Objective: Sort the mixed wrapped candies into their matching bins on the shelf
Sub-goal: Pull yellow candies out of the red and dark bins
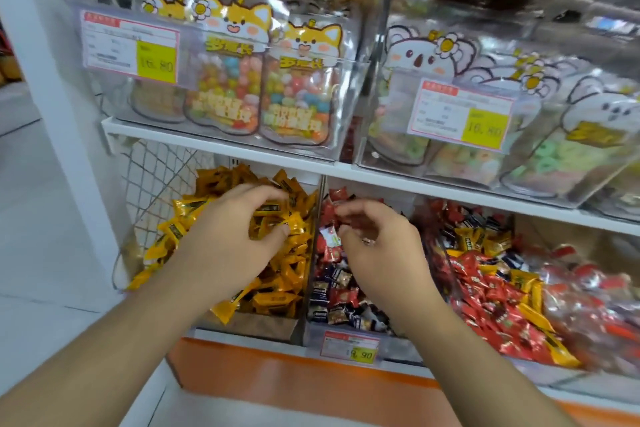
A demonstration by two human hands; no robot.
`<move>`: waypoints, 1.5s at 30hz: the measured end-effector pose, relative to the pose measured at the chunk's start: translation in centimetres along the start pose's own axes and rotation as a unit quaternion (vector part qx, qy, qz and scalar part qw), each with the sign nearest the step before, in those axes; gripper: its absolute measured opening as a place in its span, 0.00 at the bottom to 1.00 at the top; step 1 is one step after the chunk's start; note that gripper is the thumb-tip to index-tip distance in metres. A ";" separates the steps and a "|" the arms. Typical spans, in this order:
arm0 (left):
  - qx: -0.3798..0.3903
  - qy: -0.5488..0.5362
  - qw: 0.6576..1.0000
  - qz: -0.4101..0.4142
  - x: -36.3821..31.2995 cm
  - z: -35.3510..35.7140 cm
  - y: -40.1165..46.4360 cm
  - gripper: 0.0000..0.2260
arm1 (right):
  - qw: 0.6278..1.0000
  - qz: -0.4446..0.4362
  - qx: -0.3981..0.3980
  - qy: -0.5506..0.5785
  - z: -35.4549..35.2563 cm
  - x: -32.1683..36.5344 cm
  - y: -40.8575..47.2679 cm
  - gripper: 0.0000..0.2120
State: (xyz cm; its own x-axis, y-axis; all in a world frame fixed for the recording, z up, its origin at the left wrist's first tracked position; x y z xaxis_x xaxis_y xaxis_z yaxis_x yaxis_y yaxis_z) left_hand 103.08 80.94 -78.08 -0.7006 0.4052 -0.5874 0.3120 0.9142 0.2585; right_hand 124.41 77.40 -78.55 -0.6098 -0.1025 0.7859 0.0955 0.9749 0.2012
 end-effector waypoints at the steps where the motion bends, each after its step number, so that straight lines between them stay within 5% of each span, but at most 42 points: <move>1: 0.004 -0.004 1.000 0.012 -0.8 0.6 0.0 0.17 | 1.000 0.000 -0.003 -0.007 -0.8 -0.3 -0.5 0.09; 11: 0.099 -0.046 0.986 0.127 -10.3 9.8 1.2 0.15 | 0.993 0.049 -0.085 -0.069 -13.2 -7.9 -4.6 0.10; 15: 0.172 -0.042 0.973 0.151 -13.4 13.7 1.3 0.19 | 0.973 0.076 -0.093 -0.197 -17.5 -11.9 -5.3 0.15; 23: 0.208 -0.017 0.961 0.179 -15.0 17.8 2.1 0.24 | 0.885 0.113 0.103 -0.440 -20.6 -15.8 -4.7 0.34; 30: 0.204 0.013 0.962 0.179 -15.1 18.9 2.6 0.24 | 0.850 0.099 0.108 -0.507 -20.5 -16.9 -4.6 0.37; 40: 0.193 0.001 0.963 0.186 -15.0 18.5 2.2 0.19 | 0.893 0.065 -0.002 -0.445 -21.2 -17.0 -5.2 0.18; 45: 0.158 -0.042 0.969 0.186 -15.4 17.5 2.0 0.13 | 0.953 0.045 -0.119 -0.275 -22.3 -15.1 -6.6 0.17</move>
State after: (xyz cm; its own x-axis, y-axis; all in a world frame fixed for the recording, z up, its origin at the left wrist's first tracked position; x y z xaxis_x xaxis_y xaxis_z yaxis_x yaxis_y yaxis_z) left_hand 125.78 76.49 -81.94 -0.4511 0.6931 -0.5623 0.7233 0.6530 0.2246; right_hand 150.51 68.16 -78.72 -0.9047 0.1625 0.3938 0.3025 0.8959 0.3254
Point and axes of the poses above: each hand's wrist, its own y-axis towards the middle knuckle, its own z-axis out of the palm, x = y × z, the point moved 1 cm from there along y, towards the middle knuckle, and after that the axes turned 5 degrees about x, right-handed, at the moved point
